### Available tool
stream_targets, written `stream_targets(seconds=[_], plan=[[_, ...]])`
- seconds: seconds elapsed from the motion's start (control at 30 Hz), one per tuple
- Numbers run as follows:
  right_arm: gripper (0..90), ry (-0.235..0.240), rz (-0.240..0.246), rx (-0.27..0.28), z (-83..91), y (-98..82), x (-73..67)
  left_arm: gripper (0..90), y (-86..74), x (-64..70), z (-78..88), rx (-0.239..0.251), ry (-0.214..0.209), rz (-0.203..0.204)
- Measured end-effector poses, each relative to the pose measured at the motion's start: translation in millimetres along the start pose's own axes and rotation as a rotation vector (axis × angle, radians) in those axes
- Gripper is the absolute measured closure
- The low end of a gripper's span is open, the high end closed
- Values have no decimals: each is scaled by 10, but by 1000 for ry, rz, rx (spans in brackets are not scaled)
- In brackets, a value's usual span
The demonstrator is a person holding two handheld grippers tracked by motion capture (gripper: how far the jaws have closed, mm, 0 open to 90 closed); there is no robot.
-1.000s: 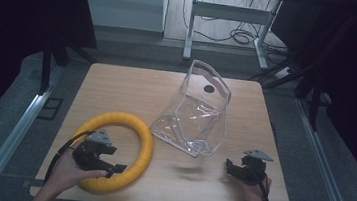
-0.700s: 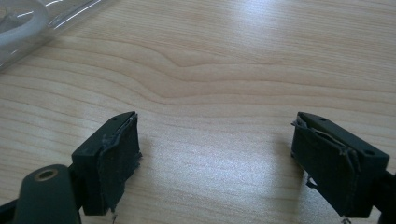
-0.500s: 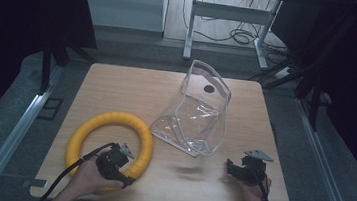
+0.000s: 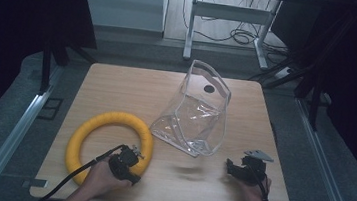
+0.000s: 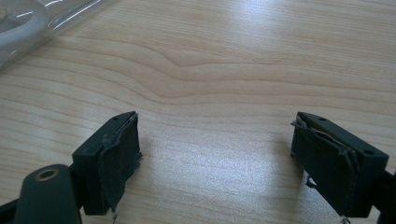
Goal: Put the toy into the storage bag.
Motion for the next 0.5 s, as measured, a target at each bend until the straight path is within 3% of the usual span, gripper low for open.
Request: stream_targets(seconds=[0.2,0.3,0.33,0.37,0.47,0.5], plan=[[153,0,0,-1,0,1,0,497,-36,0,6,34,-3,22],[153,0,0,0,1,0,0,500,-110,-40,73,106,-51,61],[154,0,0,0,1,0,0,502,-160,-68,162,149,-74,79],[154,0,0,0,1,0,0,503,-160,-68,162,149,-74,79],[156,-3,-6,-3,3,0,-2,504,-246,-161,376,234,-138,112],[156,-3,-6,-3,3,0,-2,505,-246,-161,376,234,-138,112]])
Point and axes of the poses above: each handheld gripper's, and its own axes: z roughly backward along the jaws, y roughly out of its top, x roughly to its right, the point moved 1 cm from there along -z, roughly forward along the jaws, and after that the axes turned 14 degrees about -z, right-handed, at the moved point
